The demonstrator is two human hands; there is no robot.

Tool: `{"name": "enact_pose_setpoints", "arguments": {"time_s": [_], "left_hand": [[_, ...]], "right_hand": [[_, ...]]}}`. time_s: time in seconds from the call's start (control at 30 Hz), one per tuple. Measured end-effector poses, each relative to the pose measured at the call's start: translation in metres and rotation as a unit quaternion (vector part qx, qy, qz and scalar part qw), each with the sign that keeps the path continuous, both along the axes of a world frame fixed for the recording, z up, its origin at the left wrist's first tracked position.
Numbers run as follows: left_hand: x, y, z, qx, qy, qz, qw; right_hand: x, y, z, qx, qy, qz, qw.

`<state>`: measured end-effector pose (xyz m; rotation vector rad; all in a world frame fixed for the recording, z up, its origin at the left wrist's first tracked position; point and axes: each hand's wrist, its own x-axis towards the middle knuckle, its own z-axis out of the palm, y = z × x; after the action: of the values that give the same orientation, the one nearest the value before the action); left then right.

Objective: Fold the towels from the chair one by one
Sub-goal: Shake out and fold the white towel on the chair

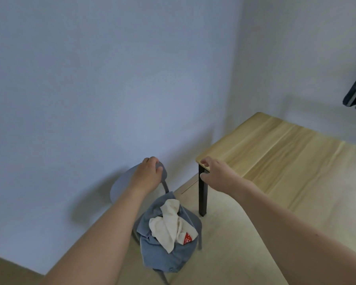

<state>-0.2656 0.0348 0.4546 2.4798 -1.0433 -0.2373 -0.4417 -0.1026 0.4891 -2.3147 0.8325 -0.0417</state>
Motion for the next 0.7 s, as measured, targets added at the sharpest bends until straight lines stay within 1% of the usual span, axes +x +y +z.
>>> {"name": "enact_pose_setpoints", "arguments": {"time_s": [0.1, 0.2, 0.3, 0.37, 0.5, 0.6, 0.7], "left_hand": [[0.028, 0.013, -0.016, 0.023, 0.038, 0.009, 0.999], [0.054, 0.027, -0.040, 0.040, 0.055, 0.009, 0.998], [0.089, 0.032, -0.074, 0.077, 0.087, 0.005, 0.993], [0.115, 0.029, -0.106, 0.096, 0.125, 0.010, 0.987], [0.168, 0.005, -0.199, 0.094, 0.221, -0.002, 0.971], [0.202, -0.016, -0.291, 0.093, 0.256, -0.012, 0.962], [0.222, -0.036, -0.384, 0.095, 0.291, -0.014, 0.952]], "right_hand": [[0.025, 0.001, -0.018, 0.024, 0.022, -0.014, 0.999], [0.055, 0.003, -0.048, 0.043, 0.039, -0.023, 0.998], [0.086, 0.012, -0.088, 0.082, 0.056, -0.044, 0.994], [0.106, 0.017, -0.123, 0.109, 0.077, -0.062, 0.989], [0.154, 0.008, -0.212, 0.113, 0.128, -0.110, 0.979], [0.196, -0.003, -0.296, 0.128, 0.148, -0.128, 0.972], [0.231, -0.016, -0.385, 0.120, 0.149, -0.116, 0.975]]}}
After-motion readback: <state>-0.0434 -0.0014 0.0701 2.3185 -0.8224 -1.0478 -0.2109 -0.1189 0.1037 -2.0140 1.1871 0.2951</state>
